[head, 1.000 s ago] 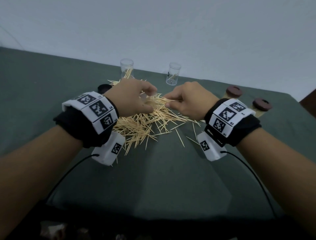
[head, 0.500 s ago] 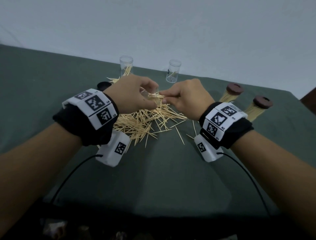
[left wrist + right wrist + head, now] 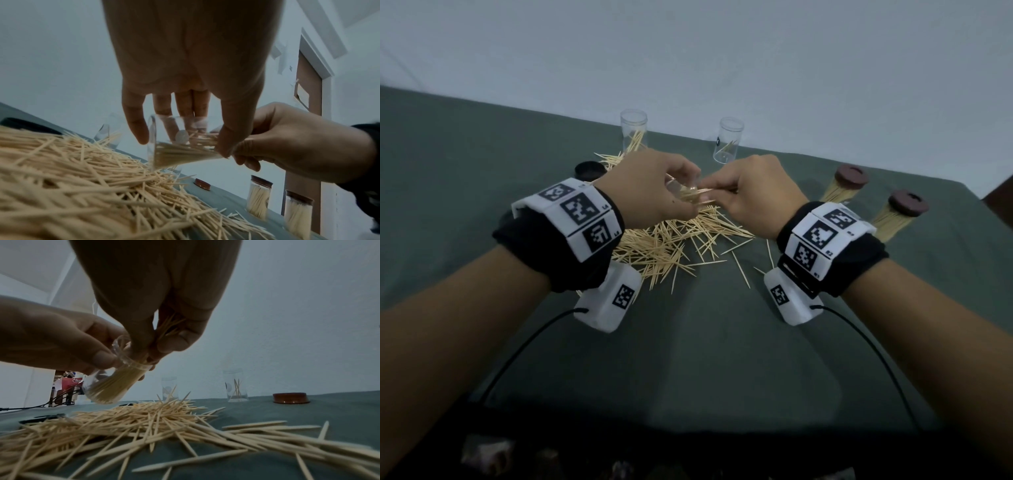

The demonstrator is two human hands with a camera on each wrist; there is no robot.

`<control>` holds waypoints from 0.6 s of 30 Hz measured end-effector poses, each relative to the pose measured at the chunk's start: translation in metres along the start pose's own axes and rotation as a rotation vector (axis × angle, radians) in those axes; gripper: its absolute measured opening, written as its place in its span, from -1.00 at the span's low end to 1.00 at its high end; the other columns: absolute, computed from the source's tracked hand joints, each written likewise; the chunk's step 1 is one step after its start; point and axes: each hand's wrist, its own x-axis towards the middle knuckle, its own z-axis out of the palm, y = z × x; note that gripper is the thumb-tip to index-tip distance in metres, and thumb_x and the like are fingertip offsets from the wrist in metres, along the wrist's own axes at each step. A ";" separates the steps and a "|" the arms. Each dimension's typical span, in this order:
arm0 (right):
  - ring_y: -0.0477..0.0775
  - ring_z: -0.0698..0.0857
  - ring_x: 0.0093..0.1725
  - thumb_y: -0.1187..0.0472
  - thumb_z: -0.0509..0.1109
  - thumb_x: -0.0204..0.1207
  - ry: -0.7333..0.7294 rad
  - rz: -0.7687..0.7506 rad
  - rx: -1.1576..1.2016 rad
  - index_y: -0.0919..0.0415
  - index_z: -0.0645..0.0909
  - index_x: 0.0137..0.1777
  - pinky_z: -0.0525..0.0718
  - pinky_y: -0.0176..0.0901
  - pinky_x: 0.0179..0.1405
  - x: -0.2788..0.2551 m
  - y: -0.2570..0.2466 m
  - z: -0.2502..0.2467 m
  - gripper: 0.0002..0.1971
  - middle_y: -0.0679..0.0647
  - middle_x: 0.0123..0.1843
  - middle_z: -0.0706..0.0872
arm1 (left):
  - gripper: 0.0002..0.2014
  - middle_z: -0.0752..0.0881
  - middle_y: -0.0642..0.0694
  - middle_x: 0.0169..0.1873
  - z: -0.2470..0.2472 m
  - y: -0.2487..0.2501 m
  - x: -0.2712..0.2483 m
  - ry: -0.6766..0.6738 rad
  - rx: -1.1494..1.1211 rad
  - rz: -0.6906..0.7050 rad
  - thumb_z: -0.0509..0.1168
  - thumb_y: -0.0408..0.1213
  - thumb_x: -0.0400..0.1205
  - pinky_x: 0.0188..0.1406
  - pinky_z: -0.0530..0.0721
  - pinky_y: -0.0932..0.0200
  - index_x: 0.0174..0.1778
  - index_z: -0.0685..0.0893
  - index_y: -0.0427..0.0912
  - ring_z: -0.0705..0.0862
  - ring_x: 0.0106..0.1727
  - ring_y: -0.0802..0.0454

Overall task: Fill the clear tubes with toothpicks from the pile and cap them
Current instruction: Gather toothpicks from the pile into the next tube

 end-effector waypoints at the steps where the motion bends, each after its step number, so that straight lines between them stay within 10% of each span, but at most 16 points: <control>1: -0.17 0.56 -0.23 0.16 0.51 0.51 -0.004 -0.008 -0.029 0.07 0.82 0.07 0.32 -0.61 -0.23 0.000 0.000 0.002 -0.84 -0.01 -0.18 0.77 | -0.57 0.68 0.30 -0.10 0.000 0.000 0.000 -0.002 0.000 0.005 0.55 -0.05 0.45 -0.18 0.48 0.51 0.23 0.69 0.07 0.70 0.04 0.20; 13: -0.16 0.56 -0.05 0.22 0.48 0.54 -0.012 0.031 -0.025 0.08 0.77 0.19 0.41 -0.39 -0.03 0.000 0.001 0.000 -0.76 -0.04 -0.05 0.68 | -0.52 0.71 0.24 -0.08 -0.003 0.000 0.001 -0.007 -0.072 -0.016 0.57 -0.05 0.43 -0.26 0.58 0.59 0.27 0.66 0.07 0.74 0.03 0.20; 18: 0.02 0.61 -0.23 0.23 0.51 0.49 0.030 -0.072 -0.047 0.17 0.84 -0.04 0.34 -0.31 -0.23 -0.001 -0.001 0.000 -0.89 0.13 -0.25 0.71 | -0.52 0.71 0.24 -0.07 -0.001 0.003 0.000 -0.042 -0.079 -0.004 0.56 -0.06 0.44 -0.09 0.67 0.36 0.28 0.68 0.04 0.72 0.06 0.20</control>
